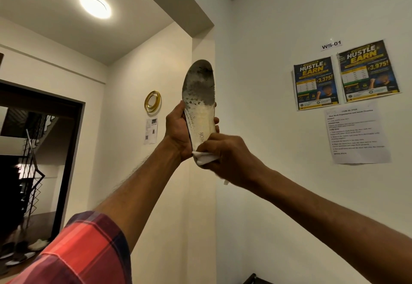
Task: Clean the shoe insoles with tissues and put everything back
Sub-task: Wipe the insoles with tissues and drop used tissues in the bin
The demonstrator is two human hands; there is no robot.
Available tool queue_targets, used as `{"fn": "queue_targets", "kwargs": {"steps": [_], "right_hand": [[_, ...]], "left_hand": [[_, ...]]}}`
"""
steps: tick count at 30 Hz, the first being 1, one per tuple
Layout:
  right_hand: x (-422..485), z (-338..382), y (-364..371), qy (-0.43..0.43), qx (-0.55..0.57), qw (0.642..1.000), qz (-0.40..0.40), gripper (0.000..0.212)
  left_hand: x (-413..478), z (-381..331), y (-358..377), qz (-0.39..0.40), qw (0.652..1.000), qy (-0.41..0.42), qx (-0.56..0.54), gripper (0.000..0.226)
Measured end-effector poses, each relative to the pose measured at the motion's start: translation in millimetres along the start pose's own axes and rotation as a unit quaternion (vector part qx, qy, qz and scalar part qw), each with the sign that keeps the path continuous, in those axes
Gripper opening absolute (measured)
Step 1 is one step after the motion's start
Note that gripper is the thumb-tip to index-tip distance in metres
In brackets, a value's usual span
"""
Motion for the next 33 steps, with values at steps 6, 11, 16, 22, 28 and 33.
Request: {"fn": "queue_targets", "kwargs": {"steps": [6,11,16,22,28,33], "right_hand": [[-4.7,2.6,-1.1,0.002,0.006,1.0,-0.002,0.023],[-9.0,4.1,1.9,0.009,0.009,1.0,0.012,0.029],[-14.5,4.8,10.1,0.007,-0.012,0.999,0.051,0.033],[-21.5,5.4,11.9,0.0,-0.028,0.997,0.074,0.034],[-27.1,2.0,14.6,0.017,-0.044,0.995,0.09,0.037],[-26.9,-6.9,0.4,0.044,-0.028,0.997,0.056,0.033]], "left_hand": [[1.2,0.5,-1.4,0.011,1.0,-0.005,-0.016,0.066],[0.2,-0.4,-1.5,0.018,1.0,-0.008,-0.024,0.066],[-0.6,0.2,-3.3,0.024,1.0,-0.013,-0.006,0.068],[-1.8,0.5,-5.1,0.023,1.0,-0.014,0.003,0.068],[-0.2,3.1,-7.4,0.017,1.0,-0.013,0.01,0.07],[0.1,5.6,-10.6,0.009,1.0,-0.01,-0.004,0.071]]}}
Point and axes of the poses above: each hand's wrist, its own x-axis towards the middle knuckle, its own y-axis out of the palm, z = x × y, the point moved 8 cm from there along x, towards the middle knuckle, and after that the axes turned 6 degrees about x, right-handed, at the moved point
